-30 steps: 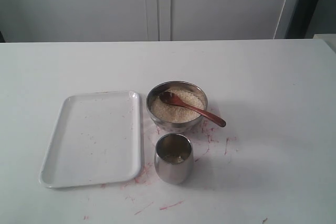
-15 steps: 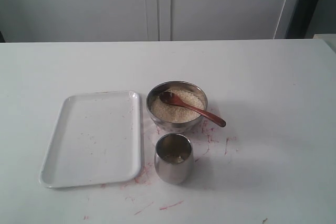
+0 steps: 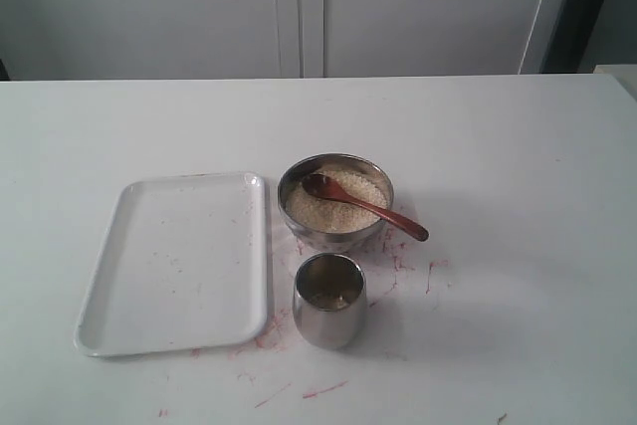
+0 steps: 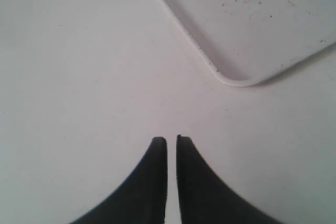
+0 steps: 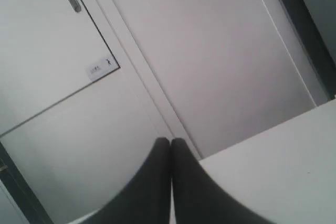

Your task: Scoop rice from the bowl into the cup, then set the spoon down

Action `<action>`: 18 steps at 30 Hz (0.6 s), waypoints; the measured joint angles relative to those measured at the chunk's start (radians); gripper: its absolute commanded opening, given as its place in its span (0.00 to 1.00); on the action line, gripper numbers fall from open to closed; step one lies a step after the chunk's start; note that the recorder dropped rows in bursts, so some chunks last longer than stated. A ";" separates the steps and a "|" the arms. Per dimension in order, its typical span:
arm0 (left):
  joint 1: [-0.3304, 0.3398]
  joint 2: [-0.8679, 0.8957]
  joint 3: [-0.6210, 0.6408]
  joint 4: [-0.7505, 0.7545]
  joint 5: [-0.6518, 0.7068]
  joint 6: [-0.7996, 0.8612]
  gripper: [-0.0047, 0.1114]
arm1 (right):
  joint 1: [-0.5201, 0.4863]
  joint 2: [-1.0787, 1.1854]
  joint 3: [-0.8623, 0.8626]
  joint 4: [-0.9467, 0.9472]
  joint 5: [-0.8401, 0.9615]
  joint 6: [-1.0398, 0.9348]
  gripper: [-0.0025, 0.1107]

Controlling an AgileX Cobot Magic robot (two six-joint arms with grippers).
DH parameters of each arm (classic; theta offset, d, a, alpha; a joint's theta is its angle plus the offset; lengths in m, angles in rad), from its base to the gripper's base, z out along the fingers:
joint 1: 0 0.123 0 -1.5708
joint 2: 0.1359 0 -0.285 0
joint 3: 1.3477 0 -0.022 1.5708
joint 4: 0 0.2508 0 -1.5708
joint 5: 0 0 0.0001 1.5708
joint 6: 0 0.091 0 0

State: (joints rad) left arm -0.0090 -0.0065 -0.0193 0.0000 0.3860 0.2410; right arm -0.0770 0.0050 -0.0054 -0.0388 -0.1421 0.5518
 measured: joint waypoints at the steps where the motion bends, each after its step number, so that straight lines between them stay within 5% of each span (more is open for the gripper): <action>1: 0.000 0.000 0.000 0.000 0.000 0.000 0.16 | 0.000 0.000 0.000 0.000 -0.019 0.033 0.02; 18: 0.000 0.000 0.000 0.000 0.000 0.000 0.16 | 0.029 0.000 0.000 0.000 -0.482 0.269 0.02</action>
State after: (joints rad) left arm -0.0090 -0.0065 -0.0193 0.0000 0.3860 0.2410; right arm -0.0483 0.0048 -0.0054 -0.0388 -0.6243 0.8210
